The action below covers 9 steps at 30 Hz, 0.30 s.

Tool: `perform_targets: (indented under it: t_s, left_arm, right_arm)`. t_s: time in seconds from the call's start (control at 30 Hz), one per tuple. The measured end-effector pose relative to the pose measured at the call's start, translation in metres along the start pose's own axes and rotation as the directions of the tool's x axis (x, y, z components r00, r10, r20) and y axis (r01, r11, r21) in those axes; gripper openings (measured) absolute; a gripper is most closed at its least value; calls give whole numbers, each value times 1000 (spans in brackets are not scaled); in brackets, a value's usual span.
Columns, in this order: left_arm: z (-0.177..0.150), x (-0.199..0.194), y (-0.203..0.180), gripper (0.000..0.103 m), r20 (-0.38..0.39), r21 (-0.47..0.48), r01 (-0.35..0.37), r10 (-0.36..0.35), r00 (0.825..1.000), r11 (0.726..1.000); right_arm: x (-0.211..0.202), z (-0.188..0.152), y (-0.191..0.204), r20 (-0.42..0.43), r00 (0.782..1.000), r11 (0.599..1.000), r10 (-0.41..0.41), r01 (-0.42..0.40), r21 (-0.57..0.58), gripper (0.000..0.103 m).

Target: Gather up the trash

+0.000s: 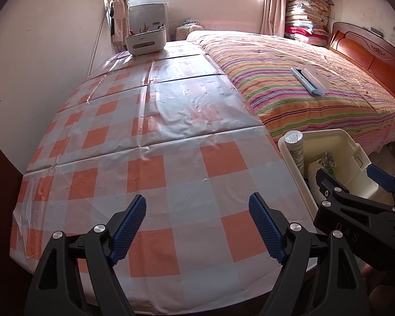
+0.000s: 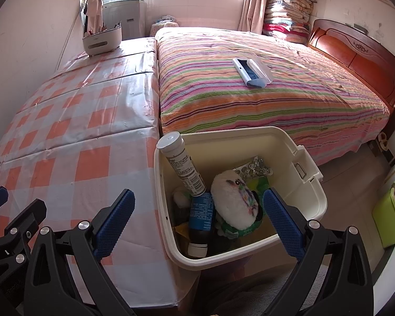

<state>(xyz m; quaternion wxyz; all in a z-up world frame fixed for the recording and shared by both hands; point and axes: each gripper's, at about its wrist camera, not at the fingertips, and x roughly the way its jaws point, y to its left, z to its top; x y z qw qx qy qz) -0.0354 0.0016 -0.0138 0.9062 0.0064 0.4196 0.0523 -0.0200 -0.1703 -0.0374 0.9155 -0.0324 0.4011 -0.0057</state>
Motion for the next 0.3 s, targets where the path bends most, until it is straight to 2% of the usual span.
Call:
perform_targets:
  t_s: [0.17,0.3]
  left_arm:
    - [1,0,-4,78,-14,10,31,-30,999,999]
    - [0,-3,-8,78,12,35,7,-7,1000,999]
  right_arm:
    - [0,0,0,1,1000,1000,0,0,0,96]
    - [0,0,0,0,1000,1000,0,0,1,96]
